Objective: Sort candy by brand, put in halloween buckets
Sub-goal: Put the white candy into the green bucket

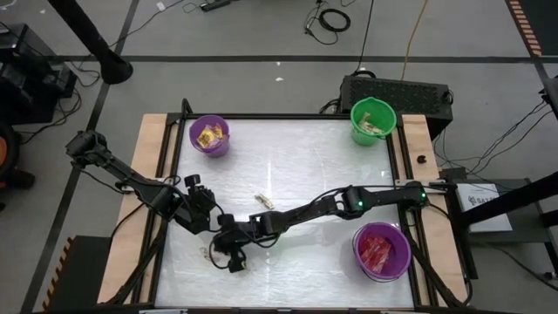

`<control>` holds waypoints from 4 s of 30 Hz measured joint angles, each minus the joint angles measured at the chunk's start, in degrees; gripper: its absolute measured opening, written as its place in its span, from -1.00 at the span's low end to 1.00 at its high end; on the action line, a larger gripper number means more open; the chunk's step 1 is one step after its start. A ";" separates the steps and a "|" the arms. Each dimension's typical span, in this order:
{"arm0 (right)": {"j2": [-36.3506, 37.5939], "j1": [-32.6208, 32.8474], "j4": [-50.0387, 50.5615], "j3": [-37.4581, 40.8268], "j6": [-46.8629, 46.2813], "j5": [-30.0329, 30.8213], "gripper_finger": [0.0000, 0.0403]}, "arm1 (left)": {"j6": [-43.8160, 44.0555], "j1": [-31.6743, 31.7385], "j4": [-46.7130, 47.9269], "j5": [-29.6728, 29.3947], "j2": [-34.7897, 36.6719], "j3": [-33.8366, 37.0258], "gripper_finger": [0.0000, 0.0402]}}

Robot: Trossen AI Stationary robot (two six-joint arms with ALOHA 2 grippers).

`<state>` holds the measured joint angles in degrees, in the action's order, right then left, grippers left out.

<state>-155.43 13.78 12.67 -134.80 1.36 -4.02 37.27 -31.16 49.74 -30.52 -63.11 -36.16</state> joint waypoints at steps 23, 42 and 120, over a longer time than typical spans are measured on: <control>-2.95 0.59 -4.04 -0.03 -8.27 -8.21 -0.07 | 0.67 0.00 -1.33 -0.61 0.00 0.00 -0.05; -2.94 0.51 -4.12 -0.04 -9.72 -7.90 -0.99 | 1.42 0.00 -1.33 -2.68 0.02 0.00 -0.05; 75.40 -65.94 56.66 65.48 14.94 16.55 -1.00 | -11.64 66.49 -33.14 29.76 1.31 -1.79 -0.05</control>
<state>-80.03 -52.16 69.33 -69.33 16.31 12.53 25.63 35.33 16.60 -0.76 -61.80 -37.95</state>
